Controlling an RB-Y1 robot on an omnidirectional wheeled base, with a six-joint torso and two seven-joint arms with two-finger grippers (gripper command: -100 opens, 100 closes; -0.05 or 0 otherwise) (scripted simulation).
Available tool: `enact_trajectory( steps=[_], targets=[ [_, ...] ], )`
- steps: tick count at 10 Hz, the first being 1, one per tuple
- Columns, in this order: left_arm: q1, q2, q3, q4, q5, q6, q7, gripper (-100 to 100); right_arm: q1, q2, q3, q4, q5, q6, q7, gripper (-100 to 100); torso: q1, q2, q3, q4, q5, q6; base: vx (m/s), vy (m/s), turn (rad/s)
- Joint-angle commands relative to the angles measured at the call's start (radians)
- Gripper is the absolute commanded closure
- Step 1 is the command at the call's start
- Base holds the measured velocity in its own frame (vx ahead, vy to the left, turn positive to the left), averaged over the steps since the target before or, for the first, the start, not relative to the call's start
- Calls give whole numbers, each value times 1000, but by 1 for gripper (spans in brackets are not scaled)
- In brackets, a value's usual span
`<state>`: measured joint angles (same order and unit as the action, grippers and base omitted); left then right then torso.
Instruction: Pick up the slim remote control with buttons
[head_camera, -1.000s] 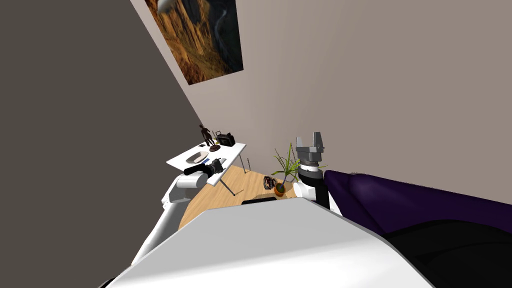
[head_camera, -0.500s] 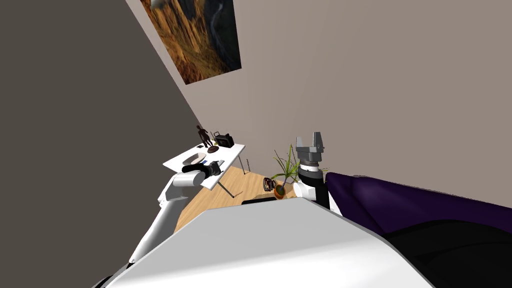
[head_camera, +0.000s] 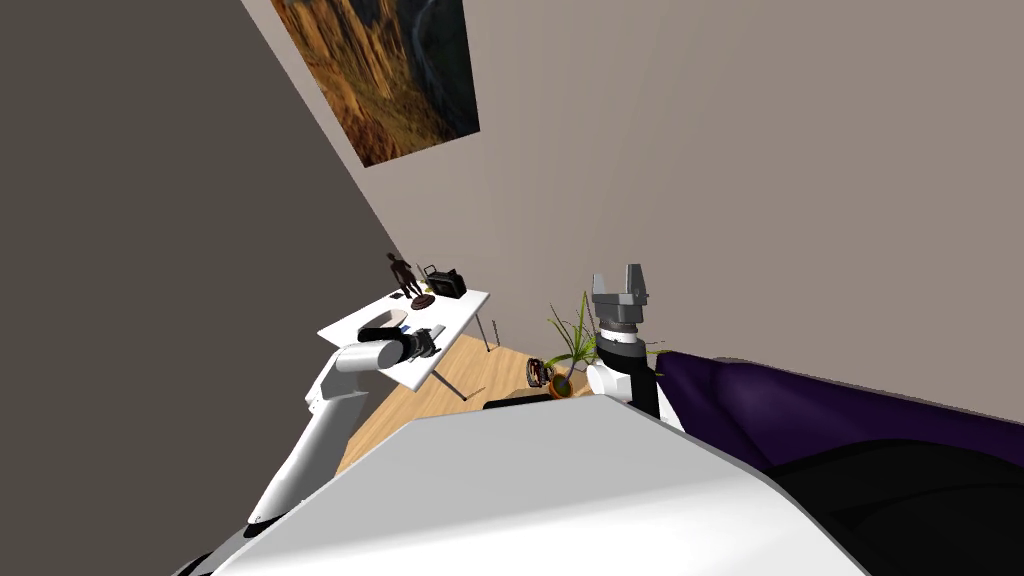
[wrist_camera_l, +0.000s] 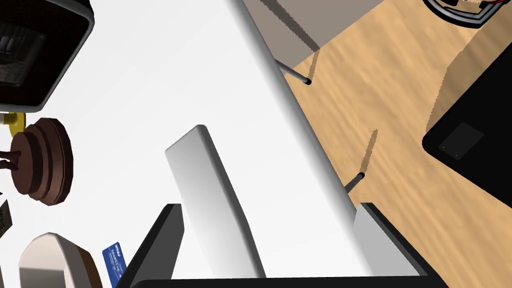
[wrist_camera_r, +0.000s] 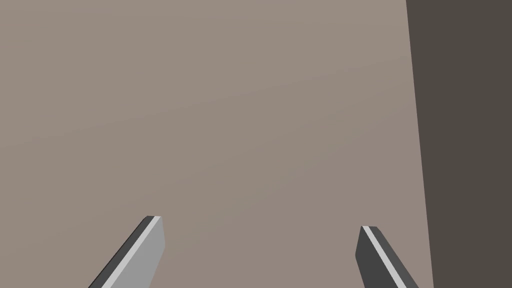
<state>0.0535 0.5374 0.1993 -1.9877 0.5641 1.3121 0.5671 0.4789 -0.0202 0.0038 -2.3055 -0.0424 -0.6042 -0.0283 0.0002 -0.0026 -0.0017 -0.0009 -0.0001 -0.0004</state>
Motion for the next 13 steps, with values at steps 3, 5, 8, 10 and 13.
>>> enact_trajectory(
  steps=[3, 5, 8, 10, 13],
  targets=[
    [-19, 17, 47, 45, 31, 99, 54, -100, 0, 0, 0, 0, 0, 0, 0, 0, 0, -2, -1, 0, 0, 0, 76, -8, 6],
    [-25, 24, 71, 65, 45, 155, 79, -100, 0, 0, 0, 0, 0, 0, 0, 0, 1, -2, -1, -1, 0, 0, 92, -7, 3],
    [-30, 30, 94, 86, 57, 236, 104, -100, 0, 0, 0, 0, 0, 0, 0, 0, 1, -3, -1, 0, 0, 0, 80, 3, 6],
    [-34, 36, 116, 106, 69, 283, 127, -100, 0, 0, 0, 0, 0, 0, 0, 0, 2, -3, -2, -1, 0, 0, 74, 14, -5],
    [-39, 44, 157, 143, 88, 364, 169, -100, 0, 0, 0, 0, 0, 0, 0, 0, 2, -3, -2, 0, 1, 0, 82, 16, 2]
  ],
)
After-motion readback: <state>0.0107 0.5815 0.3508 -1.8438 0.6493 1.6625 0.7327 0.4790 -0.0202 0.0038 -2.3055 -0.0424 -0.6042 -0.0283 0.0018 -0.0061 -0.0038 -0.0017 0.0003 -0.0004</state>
